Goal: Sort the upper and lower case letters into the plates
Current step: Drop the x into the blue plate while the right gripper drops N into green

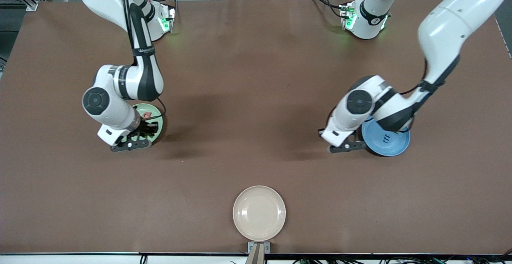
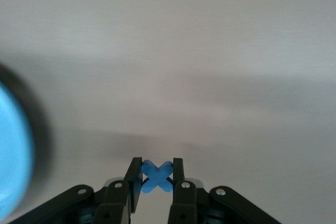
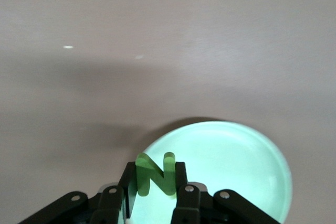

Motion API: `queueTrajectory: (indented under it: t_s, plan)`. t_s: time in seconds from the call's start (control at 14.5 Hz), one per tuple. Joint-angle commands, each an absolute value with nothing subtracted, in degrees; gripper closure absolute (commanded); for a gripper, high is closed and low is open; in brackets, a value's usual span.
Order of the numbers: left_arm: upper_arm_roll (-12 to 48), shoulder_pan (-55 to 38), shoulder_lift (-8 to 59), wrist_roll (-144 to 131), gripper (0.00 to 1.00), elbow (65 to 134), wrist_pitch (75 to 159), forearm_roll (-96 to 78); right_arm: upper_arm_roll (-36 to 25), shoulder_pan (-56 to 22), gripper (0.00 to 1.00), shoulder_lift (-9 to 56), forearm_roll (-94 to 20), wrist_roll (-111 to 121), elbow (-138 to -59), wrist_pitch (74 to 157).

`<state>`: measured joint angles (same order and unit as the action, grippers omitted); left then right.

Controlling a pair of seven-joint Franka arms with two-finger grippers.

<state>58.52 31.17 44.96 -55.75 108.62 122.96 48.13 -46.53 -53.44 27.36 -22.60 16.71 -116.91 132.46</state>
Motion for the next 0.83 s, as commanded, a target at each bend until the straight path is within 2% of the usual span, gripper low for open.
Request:
queueTrajectory:
  t_s: [0.0,0.14,0.35,0.55,0.76]
  plan:
    - [64.1,43.1,43.4,-50.7,0.92,116.4,123.0,52.6,-46.5,-50.3,1.0,26.2,-23.4,23.6,-123.1,139.6]
    - [66.9,50.5,43.4,-47.0,0.92,120.3,123.0,56.4,-46.1,-48.5,1.0,26.4,-24.3,24.0,-124.1,140.4]
    - [67.8,56.9,43.6,-42.0,0.9,123.8,123.2,59.5,-43.4,-45.5,1.0,27.2,-30.9,27.1,-124.1,140.0]
    - [67.7,59.2,44.1,-40.3,0.89,125.5,123.6,62.4,-40.6,-41.4,1.0,28.5,-35.6,33.3,-124.2,140.0]
    - [67.2,59.4,44.6,-40.3,0.87,125.8,123.9,63.5,-40.4,-41.1,1.0,29.3,-35.9,33.5,-124.2,139.8]
